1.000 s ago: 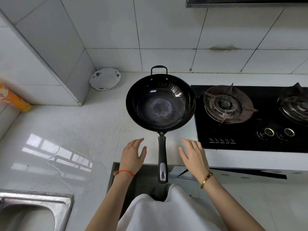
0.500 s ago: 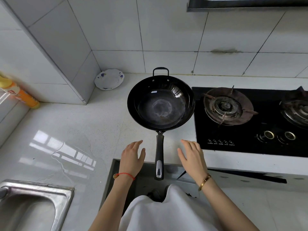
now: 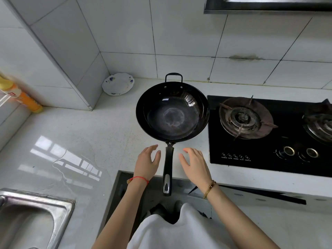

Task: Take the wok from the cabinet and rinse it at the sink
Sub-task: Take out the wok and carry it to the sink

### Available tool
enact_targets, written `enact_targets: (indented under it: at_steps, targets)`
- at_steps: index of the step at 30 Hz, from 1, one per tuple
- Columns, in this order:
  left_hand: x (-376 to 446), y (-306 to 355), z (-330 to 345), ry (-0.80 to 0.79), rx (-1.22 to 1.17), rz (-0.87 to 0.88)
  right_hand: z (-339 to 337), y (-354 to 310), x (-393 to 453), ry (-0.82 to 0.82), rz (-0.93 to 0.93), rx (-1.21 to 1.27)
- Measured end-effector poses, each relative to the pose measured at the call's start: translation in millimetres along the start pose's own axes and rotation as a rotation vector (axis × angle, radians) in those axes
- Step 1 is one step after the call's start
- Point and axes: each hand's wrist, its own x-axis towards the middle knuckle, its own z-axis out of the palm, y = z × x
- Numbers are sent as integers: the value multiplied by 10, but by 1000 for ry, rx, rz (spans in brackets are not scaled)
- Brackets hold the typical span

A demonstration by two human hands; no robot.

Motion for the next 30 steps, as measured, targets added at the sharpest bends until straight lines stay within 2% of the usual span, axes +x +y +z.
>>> enact_targets:
  at_steps: [9, 13, 16, 21, 24, 30]
  targets:
    - [264, 41, 145, -295, -119, -165, 341, -306, 101, -118, 200, 16]
    - [356, 60, 222, -417, -247, -258, 468, -387, 162, -240, 354, 111]
    - [377, 114, 226, -465, -381, -353, 595, -437, 216, -268, 476, 250]
    - [390, 12, 239, -588, -537, -407, 701, -555, 225, -147, 764, 644]
    - [408, -36, 239, -608, -646, -405, 780, -573, 236, -63, 765, 656]
    - [373, -38, 303, -528, -779, -425, 892, -586, 220, 69, 720, 587]
